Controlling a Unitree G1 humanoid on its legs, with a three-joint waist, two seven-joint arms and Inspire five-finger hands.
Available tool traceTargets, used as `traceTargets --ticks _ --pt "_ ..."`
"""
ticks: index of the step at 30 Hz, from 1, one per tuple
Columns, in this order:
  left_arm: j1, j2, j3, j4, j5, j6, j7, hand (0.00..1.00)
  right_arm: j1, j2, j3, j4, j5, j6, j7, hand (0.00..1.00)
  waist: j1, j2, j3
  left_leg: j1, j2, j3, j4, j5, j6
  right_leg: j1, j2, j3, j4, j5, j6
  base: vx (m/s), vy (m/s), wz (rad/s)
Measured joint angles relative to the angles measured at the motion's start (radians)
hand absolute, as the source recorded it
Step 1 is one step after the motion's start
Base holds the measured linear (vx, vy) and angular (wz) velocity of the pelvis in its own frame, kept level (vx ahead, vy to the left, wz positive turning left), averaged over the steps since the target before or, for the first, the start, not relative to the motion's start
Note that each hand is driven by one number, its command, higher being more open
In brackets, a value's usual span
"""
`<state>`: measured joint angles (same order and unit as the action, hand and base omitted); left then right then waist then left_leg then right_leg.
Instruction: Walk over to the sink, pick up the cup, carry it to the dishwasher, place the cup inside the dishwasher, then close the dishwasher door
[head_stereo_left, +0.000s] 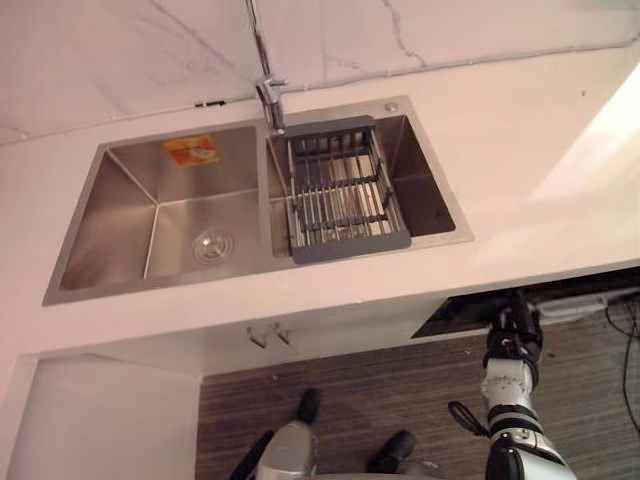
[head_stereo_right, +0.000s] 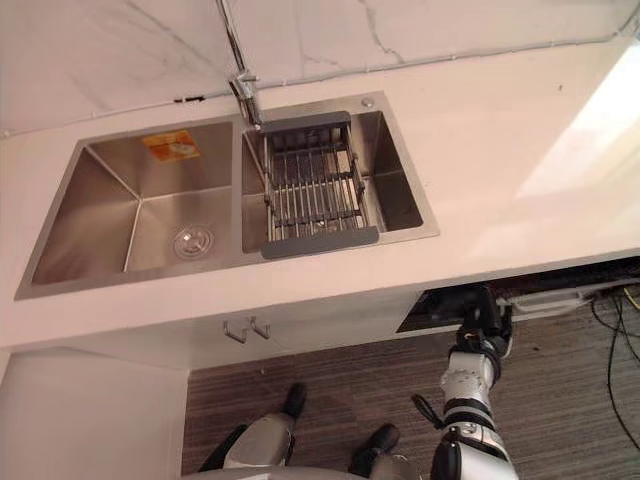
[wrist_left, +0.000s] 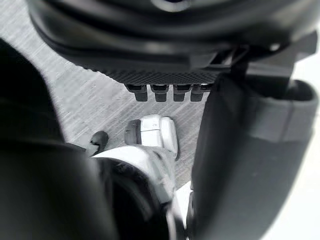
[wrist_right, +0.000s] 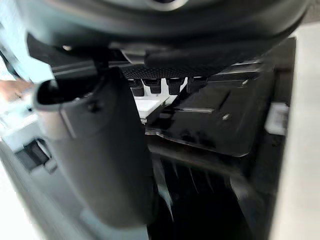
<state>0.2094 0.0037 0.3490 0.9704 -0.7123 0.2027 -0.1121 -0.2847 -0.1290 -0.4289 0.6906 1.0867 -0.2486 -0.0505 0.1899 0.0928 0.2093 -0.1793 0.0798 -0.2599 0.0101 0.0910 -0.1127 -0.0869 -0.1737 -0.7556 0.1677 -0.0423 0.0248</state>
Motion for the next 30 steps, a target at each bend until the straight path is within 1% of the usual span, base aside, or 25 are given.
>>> traceTargets --ticks 1,2,3,6,7,9,10,11,12,13,14,15,16,17,19,20,21,22,23,24,25,26,28,29,30 --pt "-0.012 -0.001 0.0 -0.009 0.006 0.0 0.0 1.0 -0.004 0.01 0.016 -0.059 0.011 0.002 0.014 1.0 0.016 -0.001 0.001 -0.014 0.005 0.005 0.0 0.0 0.0 -0.025 -0.005 0.001 0.022 -0.008 -0.004 -0.11 -0.057 -0.09" --pt "-0.016 -0.001 0.002 -0.018 0.007 0.004 0.0 1.0 -0.012 0.014 0.008 -0.062 0.022 0.003 0.01 1.0 0.021 -0.002 0.002 -0.017 0.008 0.008 -0.001 0.0 0.0 -0.035 -0.006 0.001 0.032 -0.012 -0.007 -0.09 -0.062 -0.07" --pt "-0.022 -0.004 0.006 -0.032 0.008 0.012 -0.002 1.0 -0.015 0.014 0.004 -0.062 0.025 0.007 0.01 1.0 0.028 -0.008 0.006 -0.024 0.01 0.014 -0.004 0.001 0.001 -0.053 -0.014 0.002 0.056 -0.022 -0.018 -0.09 -0.061 -0.04" --pt "-0.031 -0.009 0.022 -0.031 0.018 0.012 -0.016 1.0 -0.018 0.014 0.007 -0.076 0.025 0.043 0.009 1.0 0.03 -0.017 0.015 -0.022 0.019 0.025 -0.008 0.002 0.003 -0.067 -0.018 0.006 0.084 -0.036 -0.027 -0.07 -0.06 -0.07" --pt "-0.032 -0.007 0.023 -0.03 0.027 0.001 -0.027 1.0 -0.017 0.013 0.02 -0.082 0.022 0.058 0.009 1.0 0.029 -0.023 0.018 -0.021 0.022 0.027 -0.008 0.004 0.002 -0.072 -0.017 0.011 0.092 -0.04 -0.031 -0.06 -0.079 -0.14" --pt "-0.033 -0.004 0.02 -0.029 0.027 -0.015 -0.033 1.0 -0.013 0.015 0.055 -0.099 -0.002 0.072 0.007 1.0 0.021 -0.032 0.024 -0.019 0.029 0.031 -0.006 0.008 -0.004 -0.08 -0.009 0.023 0.092 -0.041 -0.033 -0.04 -0.079 -0.2" --pt "-0.034 0.002 0.015 -0.027 0.026 -0.02 -0.037 1.0 0.021 0.012 0.097 -0.135 -0.056 0.088 0.004 1.0 0.014 -0.035 0.026 -0.018 0.039 0.039 -0.007 0.021 -0.017 -0.083 0.001 0.033 0.089 -0.04 -0.033 0.0 -0.049 -0.22" --pt "-0.034 0.004 0.015 -0.026 0.026 -0.023 -0.038 1.0 0.051 0.01 0.128 -0.162 -0.088 0.096 0.004 1.0 0.011 -0.039 0.028 -0.015 0.044 0.044 -0.007 0.026 -0.023 -0.083 0.007 0.039 0.087 -0.04 -0.033 0.02 -0.061 -0.3" --pt "-0.034 0.01 0.012 -0.024 0.026 -0.029 -0.038 1.0 0.123 0.005 0.2 -0.232 -0.163 0.112 0.005 1.0 0.003 -0.049 0.032 -0.006 0.05 0.055 -0.007 0.029 -0.027 -0.08 0.016 0.049 0.08 -0.04 -0.033 0.06 -0.066 -0.21" --pt "-0.031 0.019 -0.004 -0.023 0.026 -0.04 -0.038 1.0 0.189 0.002 0.271 -0.28 -0.224 0.121 0.016 1.0 -0.016 -0.055 0.032 0.006 0.053 0.058 -0.007 0.03 -0.026 -0.063 0.023 0.051 0.067 -0.037 -0.034 0.07 -0.07 -0.15" --pt "-0.03 0.025 -0.01 -0.021 0.026 -0.046 -0.038 1.0 0.223 0.001 0.307 -0.291 -0.254 0.125 0.028 1.0 -0.024 -0.058 0.031 0.018 0.054 0.061 -0.008 0.028 -0.028 -0.049 0.026 0.052 0.059 -0.036 -0.033 0.1 -0.062 -0.11" --pt "-0.026 0.033 -0.033 -0.02 0.023 -0.056 -0.043 1.0 0.278 0.005 0.357 -0.289 -0.299 0.133 0.045 1.0 -0.035 -0.066 0.027 0.045 0.055 0.074 -0.009 0.021 -0.029 -0.026 0.03 0.062 0.046 -0.035 -0.031 0.1 -0.041 -0.23" --pt "-0.025 0.04 -0.048 -0.015 0.016 -0.061 -0.06 1.0 0.318 0.025 0.393 -0.259 -0.337 0.136 0.059 1.0 -0.038 -0.071 0.023 0.069 0.056 0.09 -0.009 0.008 -0.027 -0.005 0.035 0.076 0.03 -0.032 -0.027 0.1 -0.028 -0.31" --pt "-0.025 0.044 -0.055 -0.011 0.007 -0.065 -0.075 1.0 0.333 0.038 0.402 -0.236 -0.36 0.137 0.065 1.0 -0.038 -0.075 0.02 0.079 0.057 0.103 -0.008 0.001 -0.026 0.001 0.038 0.088 0.024 -0.03 -0.024 0.09 0.004 -0.52" --pt "-0.01 0.07 -0.091 0.024 -0.041 -0.064 -0.118 1.0 0.373 0.08 0.415 -0.124 -0.458 0.146 0.07 1.0 -0.042 -0.089 0.012 0.106 0.055 0.165 0.005 -0.031 -0.02 0.0 0.037 0.145 0.019 -0.024 -0.016 0.1 0.041 -0.66" --pt "-0.005 0.073 -0.096 0.024 -0.05 -0.059 -0.122 1.0 0.383 0.082 0.415 -0.098 -0.476 0.154 0.068 1.0 -0.043 -0.093 0.011 0.111 0.053 0.176 0.011 -0.04 -0.016 0.0 0.035 0.156 0.019 -0.023 -0.015 0.12 0.07 -0.56" --pt "-0.001 0.085 -0.109 0.027 -0.06 -0.049 -0.126 1.0 0.401 0.08 0.414 -0.047 -0.519 0.175 0.064 1.0 -0.049 -0.101 0.006 0.117 0.045 0.192 0.031 -0.057 -0.01 0.001 0.027 0.175 0.026 -0.024 -0.011 0.08 0.056 -0.32" --pt "0.0 0.099 -0.113 0.03 -0.062 -0.028 -0.126 1.0 0.419 0.075 0.414 -0.002 -0.565 0.19 0.057 1.0 -0.067 -0.108 0.003 0.12 0.035 0.195 0.056 -0.078 -0.004 0.008 0.012 0.18 0.047 -0.031 -0.001 0.1 0.072 -0.18" --pt "0.0 0.105 -0.113 0.032 -0.061 -0.017 -0.126 1.0 0.426 0.073 0.414 0.021 -0.585 0.196 0.053 1.0 -0.074 -0.112 0.002 0.123 0.028 0.194 0.069 -0.089 0.001 0.012 0.002 0.18 0.063 -0.035 0.001 0.08 0.072 0.02" --pt "-0.002 0.115 -0.114 0.041 -0.056 0.001 -0.126 1.0 0.442 0.067 0.413 0.07 -0.631 0.204 0.048 1.0 -0.086 -0.12 0.001 0.133 0.011 0.194 0.091 -0.112 0.012 0.023 -0.024 0.185 0.098 -0.05 0.018 0.08 0.108 0.07" --pt "-0.003 0.12 -0.114 0.046 -0.051 0.012 -0.124 1.0 0.452 0.059 0.408 0.103 -0.658 0.208 0.046 1.0 -0.093 -0.125 -0.004 0.143 0.001 0.19 0.101 -0.138 0.031 0.019 -0.05 0.2 0.15 -0.059 0.032 0.08 0.176 0.15" --pt "-0.005 0.134 -0.117 0.053 -0.053 0.041 -0.117 1.0 0.441 0.042 0.391 0.133 -0.693 0.201 0.042 1.0 -0.105 -0.128 -0.005 0.157 -0.018 0.18 0.125 -0.159 0.041 -0.017 -0.09 0.27 0.292 -0.059 0.038 0.04 0.166 0.27" --pt "-0.011 0.158 -0.131 0.052 -0.052 0.066 -0.116 1.0 0.431 0.043 0.376 0.165 -0.707 0.194 0.039 1.0 -0.113 -0.14 -0.009 0.162 -0.037 0.153 0.156 -0.174 0.051 -0.043 -0.106 0.369 0.396 -0.045 0.038 0.01 0.131 0.63" --pt "-0.019 0.181 -0.156 0.049 -0.03 0.08 -0.114 1.0 0.419 0.052 0.356 0.214 -0.739 0.183 0.028 1.0 -0.118 -0.153 -0.012 0.179 -0.054 0.098 0.172 -0.182 0.061 -0.063 -0.116 0.466 0.502 -0.004 0.048 0.01 0.057 0.9" --pt "-0.019 0.184 -0.159 0.049 -0.021 0.08 -0.11 1.0 0.412 0.053 0.351 0.238 -0.753 0.182 0.025 1.0 -0.12 -0.153 -0.013 0.187 -0.055 0.078 0.168 -0.179 0.066 -0.071 -0.116 0.487 0.536 0.016 0.042 0.02 0.003 1.19"
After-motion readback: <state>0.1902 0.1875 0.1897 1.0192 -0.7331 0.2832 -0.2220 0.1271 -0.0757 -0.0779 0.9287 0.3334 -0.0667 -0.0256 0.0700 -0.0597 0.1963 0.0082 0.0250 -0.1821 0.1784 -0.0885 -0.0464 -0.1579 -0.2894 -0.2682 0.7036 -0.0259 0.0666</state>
